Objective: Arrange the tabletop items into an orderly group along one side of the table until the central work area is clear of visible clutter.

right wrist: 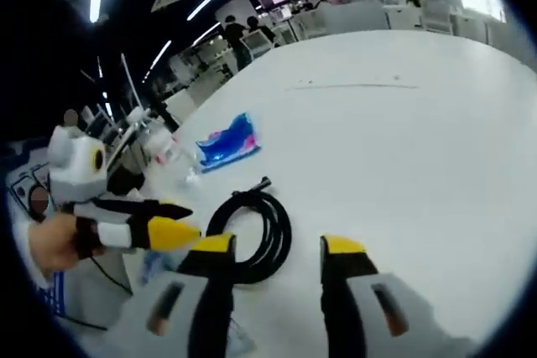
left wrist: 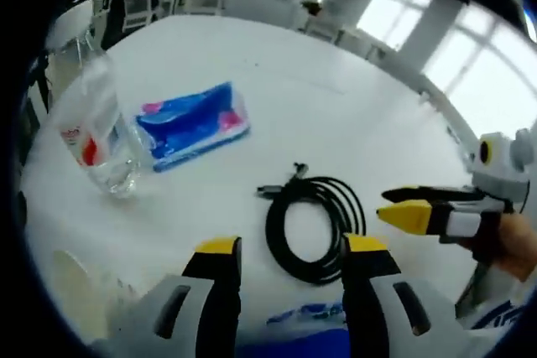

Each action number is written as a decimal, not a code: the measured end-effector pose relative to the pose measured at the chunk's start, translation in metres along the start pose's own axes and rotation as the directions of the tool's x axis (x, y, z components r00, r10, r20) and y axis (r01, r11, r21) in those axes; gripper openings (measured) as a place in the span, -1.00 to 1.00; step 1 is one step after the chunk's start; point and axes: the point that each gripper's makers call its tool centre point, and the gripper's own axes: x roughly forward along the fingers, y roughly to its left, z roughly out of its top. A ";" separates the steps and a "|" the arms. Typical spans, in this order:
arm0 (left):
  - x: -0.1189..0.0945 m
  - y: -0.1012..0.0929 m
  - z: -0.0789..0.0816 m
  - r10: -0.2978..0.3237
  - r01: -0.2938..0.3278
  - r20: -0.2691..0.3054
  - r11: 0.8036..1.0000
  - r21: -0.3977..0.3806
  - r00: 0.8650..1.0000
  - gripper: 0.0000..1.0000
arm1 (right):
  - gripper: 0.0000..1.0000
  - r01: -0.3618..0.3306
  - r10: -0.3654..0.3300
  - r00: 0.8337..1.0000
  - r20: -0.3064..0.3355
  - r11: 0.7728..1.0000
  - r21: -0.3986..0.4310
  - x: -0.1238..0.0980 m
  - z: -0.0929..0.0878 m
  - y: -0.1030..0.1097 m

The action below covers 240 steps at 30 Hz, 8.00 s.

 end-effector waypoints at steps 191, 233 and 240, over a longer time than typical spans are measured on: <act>0.004 -0.071 0.019 -0.119 0.112 0.141 0.992 0.060 0.983 0.79 | -0.11 0.057 -0.062 0.995 0.072 0.996 0.063 -0.086 -0.017 -0.068; -0.014 0.012 0.043 0.052 -0.031 0.228 0.995 -0.094 0.972 0.68 | -0.12 -0.078 0.079 0.997 0.003 0.991 -0.105 -0.010 0.050 -0.008; -0.011 0.023 0.042 0.074 -0.049 0.223 0.992 -0.118 0.972 0.66 | -0.12 -0.113 0.113 0.994 -0.010 0.983 -0.144 0.011 0.067 0.006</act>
